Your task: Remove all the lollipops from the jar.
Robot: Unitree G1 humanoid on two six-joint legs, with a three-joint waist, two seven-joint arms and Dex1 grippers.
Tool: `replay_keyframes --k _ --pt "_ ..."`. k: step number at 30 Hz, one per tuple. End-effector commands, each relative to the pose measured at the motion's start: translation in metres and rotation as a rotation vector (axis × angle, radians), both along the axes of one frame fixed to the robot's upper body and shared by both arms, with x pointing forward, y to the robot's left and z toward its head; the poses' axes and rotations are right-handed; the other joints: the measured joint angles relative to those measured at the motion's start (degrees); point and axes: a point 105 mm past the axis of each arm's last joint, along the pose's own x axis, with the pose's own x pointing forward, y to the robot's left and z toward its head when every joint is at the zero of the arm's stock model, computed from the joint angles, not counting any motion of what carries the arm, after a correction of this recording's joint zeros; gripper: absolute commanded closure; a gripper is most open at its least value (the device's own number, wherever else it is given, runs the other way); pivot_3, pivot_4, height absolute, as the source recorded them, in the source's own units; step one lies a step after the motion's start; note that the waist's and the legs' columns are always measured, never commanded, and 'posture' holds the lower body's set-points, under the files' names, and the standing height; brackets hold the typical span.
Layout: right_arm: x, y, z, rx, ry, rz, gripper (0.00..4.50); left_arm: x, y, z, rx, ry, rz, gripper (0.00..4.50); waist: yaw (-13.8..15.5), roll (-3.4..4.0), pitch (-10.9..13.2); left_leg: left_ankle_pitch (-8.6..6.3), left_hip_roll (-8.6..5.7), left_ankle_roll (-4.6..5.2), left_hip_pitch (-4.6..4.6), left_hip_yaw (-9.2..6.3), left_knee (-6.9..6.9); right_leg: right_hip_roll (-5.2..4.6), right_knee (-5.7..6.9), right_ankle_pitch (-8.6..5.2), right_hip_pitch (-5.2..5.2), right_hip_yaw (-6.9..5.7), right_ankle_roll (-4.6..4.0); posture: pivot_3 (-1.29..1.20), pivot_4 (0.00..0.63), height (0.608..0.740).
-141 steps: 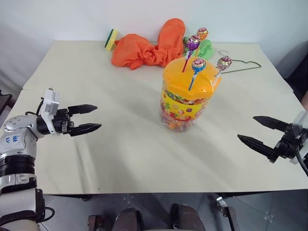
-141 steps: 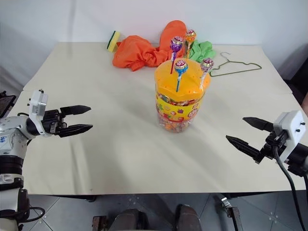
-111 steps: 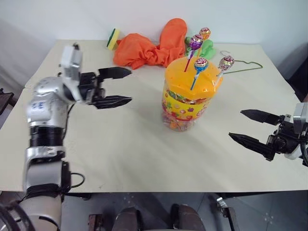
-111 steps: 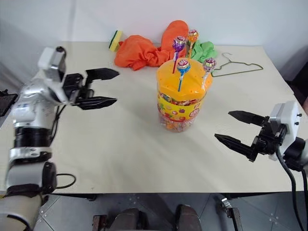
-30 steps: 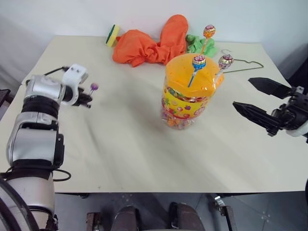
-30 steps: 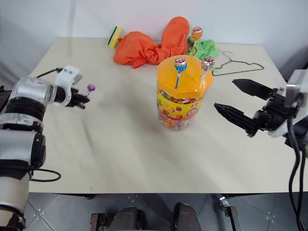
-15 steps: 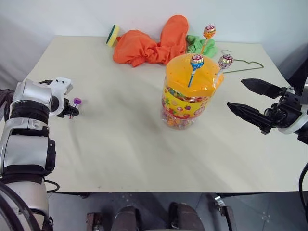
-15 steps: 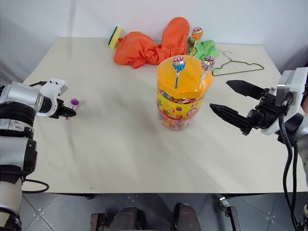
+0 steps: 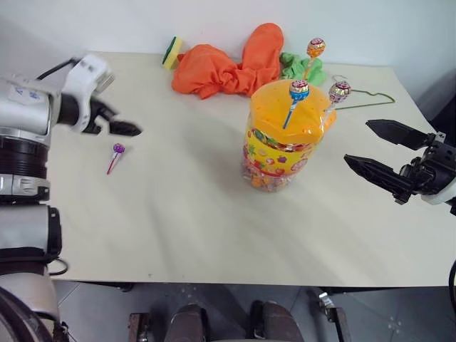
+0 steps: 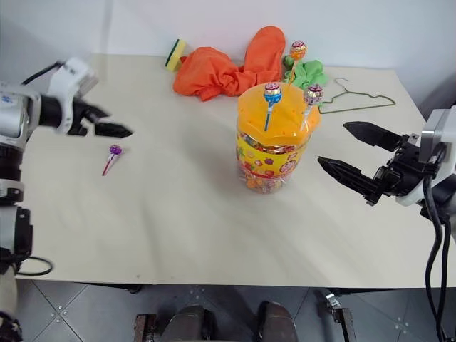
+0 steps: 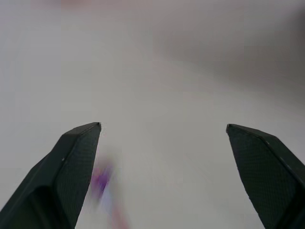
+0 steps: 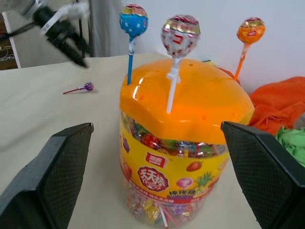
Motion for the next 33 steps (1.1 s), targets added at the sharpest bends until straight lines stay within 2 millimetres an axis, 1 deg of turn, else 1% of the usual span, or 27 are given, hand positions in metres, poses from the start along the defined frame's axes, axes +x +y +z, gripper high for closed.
replay_keyframes --k 1,4,5,8,11,15,17,19,22,25,30,33 --pt "-0.007 -0.003 0.012 -0.001 -0.06 -0.027 0.0 -0.019 -0.038 0.033 -0.116 -0.275 -0.317 0.03 -0.4 0.01 0.0 0.0 0.01 0.0 -0.01 -0.01 0.01 0.01 0.01 0.0 0.0 0.0 0.0 0.0 0.15 0.74" --pt "-0.009 -0.005 0.012 0.005 -0.065 -0.043 0.0 -0.028 -0.062 0.031 -0.191 -0.336 -0.523 0.03 -0.6 0.02 0.0 0.0 0.01 0.0 0.0 -0.01 0.01 0.03 0.05 0.0 -0.02 -0.02 0.0 0.0 0.15 0.74" --pt "-0.01 -0.005 0.012 0.006 -0.068 -0.047 0.0 -0.036 -0.074 0.032 -0.234 -0.367 -0.637 0.03 -0.7 0.02 0.0 0.0 0.01 0.0 0.0 -0.01 0.02 0.05 0.05 0.0 -0.02 -0.02 0.0 0.0 0.15 0.74" --pt "-0.011 -0.007 0.013 0.008 -0.076 -0.062 0.0 -0.048 -0.099 0.026 -0.281 -0.397 -0.849 0.03 -0.6 0.01 0.0 0.0 0.01 0.0 -0.01 0.02 0.04 0.05 0.04 0.0 -0.02 -0.02 0.0 0.0 0.15 0.74" --pt "-0.013 -0.007 0.013 0.009 -0.081 -0.076 0.0 -0.052 -0.123 0.024 -0.322 -0.385 -0.964 0.03 -0.5 0.01 0.0 0.0 0.0 0.01 -0.01 0.03 0.04 0.05 0.03 0.0 -0.01 -0.01 0.0 0.0 0.15 0.74" --pt "-0.018 -0.008 0.012 0.021 -0.086 -0.097 0.0 -0.047 -0.148 0.019 -0.343 -0.363 -1.017 0.03 -0.3 0.01 0.0 -0.03 -0.01 0.05 -0.05 0.0 0.1 0.04 0.01 0.01 0.02 -0.03 0.02 0.0 0.15 0.74" --pt "-0.02 -0.008 0.011 0.029 -0.087 -0.105 0.0 -0.045 -0.157 0.018 -0.346 -0.357 -1.039 0.03 -0.4 0.01 0.0 -0.03 -0.01 0.05 -0.06 -0.01 0.1 0.04 0.01 0.01 0.01 -0.04 0.02 0.0 0.15 0.74" --pt "-0.023 -0.009 0.009 0.036 -0.079 -0.118 0.0 -0.046 -0.17 0.018 -0.361 -0.337 -1.073 0.03 -0.5 0.01 0.0 -0.03 -0.01 0.06 -0.06 0.0 0.07 0.04 0.01 0.01 0.0 -0.03 0.02 0.0 0.15 0.74" --pt "-0.027 -0.01 0.008 0.04 -0.078 -0.135 0.0 -0.047 -0.185 0.019 -0.364 -0.315 -1.108 0.03 -0.4 0.01 0.0 -0.03 -0.02 0.06 -0.06 -0.01 0.07 0.04 0.0 0.01 0.01 -0.04 0.02 0.0 0.15 0.74" --pt "-0.031 -0.012 0.008 0.053 -0.089 -0.166 0.0 -0.048 -0.199 0.013 -0.34 -0.264 -1.141 0.03 -0.4 0.01 0.0 -0.04 -0.02 0.07 -0.07 -0.02 0.07 0.04 -0.01 0.01 0.01 -0.04 0.02 0.0 0.15 0.74" --pt "-0.038 -0.013 0.005 0.065 -0.096 -0.205 0.0 -0.039 -0.215 0.006 -0.295 -0.21 -1.08 0.03 -0.3 0.01 0.0 -0.04 -0.02 0.07 -0.07 -0.03 0.06 0.04 -0.04 0.01 0.01 -0.04 0.02 0.0 0.15 0.74" --pt "-0.043 -0.014 0.004 0.073 -0.096 -0.223 0.0 -0.041 -0.215 0.006 -0.274 -0.21 -1.1 0.66 -0.3 0.03 0.0 -0.04 -0.03 0.08 -0.06 -0.05 0.06 0.04 -0.04 0.01 0.03 -0.03 0.02 0.0 0.15 0.74"
